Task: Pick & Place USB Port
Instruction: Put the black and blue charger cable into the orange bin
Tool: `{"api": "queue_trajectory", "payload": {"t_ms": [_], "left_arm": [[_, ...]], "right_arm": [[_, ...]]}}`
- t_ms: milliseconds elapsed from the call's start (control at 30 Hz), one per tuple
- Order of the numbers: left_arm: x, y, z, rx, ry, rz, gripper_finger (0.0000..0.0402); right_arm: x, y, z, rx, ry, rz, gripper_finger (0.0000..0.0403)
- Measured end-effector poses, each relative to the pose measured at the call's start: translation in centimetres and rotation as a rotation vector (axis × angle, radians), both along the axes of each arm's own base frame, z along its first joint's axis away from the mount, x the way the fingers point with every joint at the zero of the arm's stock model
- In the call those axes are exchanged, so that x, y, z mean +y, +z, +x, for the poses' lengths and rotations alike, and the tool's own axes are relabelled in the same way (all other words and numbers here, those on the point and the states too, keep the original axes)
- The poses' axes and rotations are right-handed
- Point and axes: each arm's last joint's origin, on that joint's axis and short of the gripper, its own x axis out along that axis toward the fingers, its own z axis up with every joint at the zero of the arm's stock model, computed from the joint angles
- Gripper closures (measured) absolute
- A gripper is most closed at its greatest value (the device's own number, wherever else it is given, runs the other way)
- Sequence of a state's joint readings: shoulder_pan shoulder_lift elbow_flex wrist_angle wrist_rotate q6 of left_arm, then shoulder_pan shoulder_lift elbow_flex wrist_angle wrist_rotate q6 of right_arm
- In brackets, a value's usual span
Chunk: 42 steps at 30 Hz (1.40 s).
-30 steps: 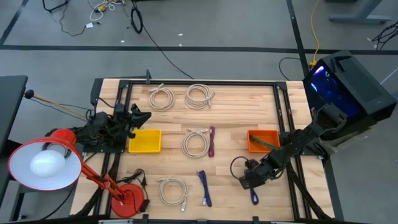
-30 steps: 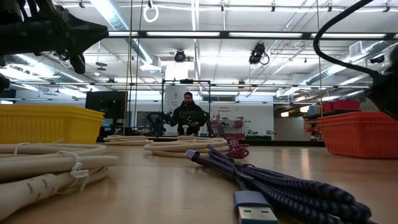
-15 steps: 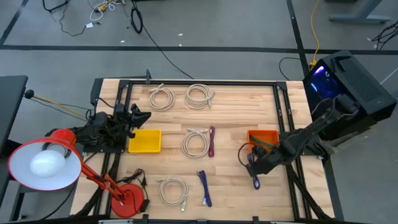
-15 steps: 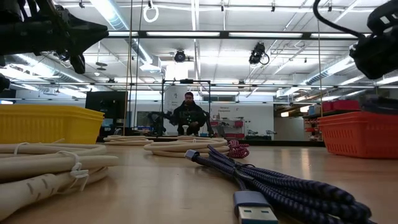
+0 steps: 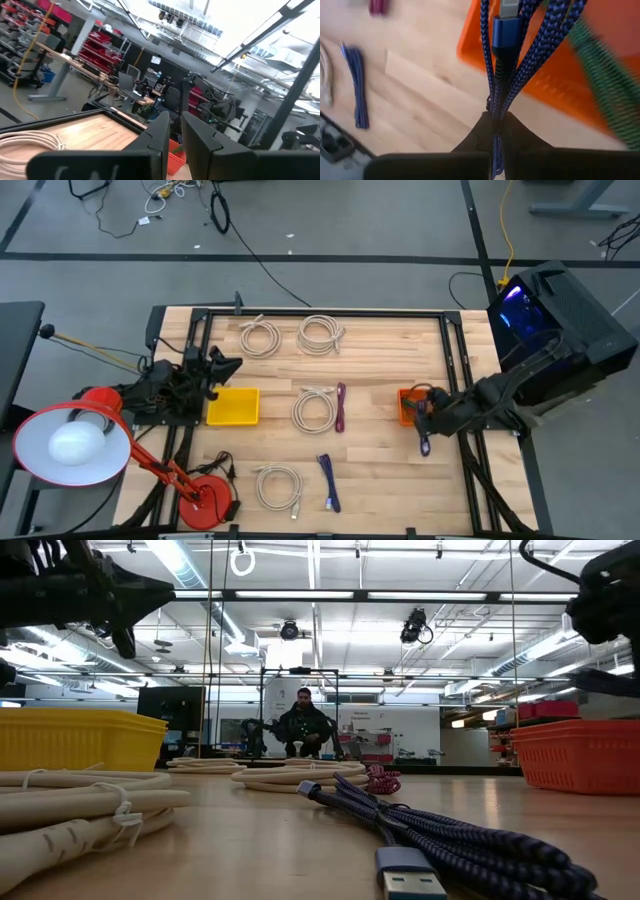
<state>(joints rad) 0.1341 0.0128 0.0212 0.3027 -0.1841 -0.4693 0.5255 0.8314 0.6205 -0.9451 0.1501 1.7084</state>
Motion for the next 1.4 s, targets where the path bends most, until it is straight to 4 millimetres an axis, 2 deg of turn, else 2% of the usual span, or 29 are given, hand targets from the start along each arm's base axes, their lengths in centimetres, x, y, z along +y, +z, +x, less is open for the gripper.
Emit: {"api": "queue_trajectory", "payload": {"t_ms": [167,333,500,633,733,867,1000,1067,1133,1200,1300,1400], "left_arm": [[0.1,0.0,0.0,-0.001,0.023,-0.007,0.0349],[0.1,0.0,0.0,0.000,0.026,-0.008,0.0349],[0.1,0.0,0.0,-0.001,0.045,-0.014,0.0349],[0.1,0.0,0.0,-0.001,0.050,-0.016,0.0349],[0.1,0.0,0.0,-0.001,0.050,-0.016,0.0349],[0.2,0.0,-0.1,-0.002,0.055,-0.018,0.0349],[0.2,0.0,-0.1,-0.004,0.066,-0.021,0.0349],[0.2,0.0,-0.1,-0.008,0.075,-0.024,0.0349],[0.2,0.1,-0.1,-0.013,0.082,-0.026,0.0349],[0.3,0.1,-0.1,-0.021,0.090,-0.027,0.0349],[0.3,0.3,-0.2,-0.039,0.098,-0.031,0.0349],[0.3,0.3,-0.2,-0.045,0.096,-0.047,0.0349]], "right_arm": [[-1.7,1.1,0.0,-0.166,-0.100,-0.110,0.0399],[-3.2,1.1,-0.6,-0.121,-0.166,-0.171,0.0399],[-4.0,2.6,0.1,-0.323,-0.141,-0.220,0.0399],[-4.9,6.2,-0.9,-0.472,-0.142,-0.279,0.0399],[-5.7,10.5,-2.3,-0.529,-0.122,-0.458,0.0399],[-6.1,14.8,-3.5,-0.357,0.135,-0.653,0.0402],[-5.9,16.6,-3.0,-0.077,0.365,-0.606,0.0402],[-5.6,16.6,-1.8,0.034,0.472,-0.559,0.0402],[-5.2,16.3,-0.6,0.023,0.590,-0.499,0.0402],[-5.0,15.7,0.9,0.093,0.656,-0.440,0.0402],[-4.5,13.9,2.1,0.143,0.786,-0.317,0.0402],[-4.1,11.3,3.0,0.232,0.860,-0.218,0.0402]]}}
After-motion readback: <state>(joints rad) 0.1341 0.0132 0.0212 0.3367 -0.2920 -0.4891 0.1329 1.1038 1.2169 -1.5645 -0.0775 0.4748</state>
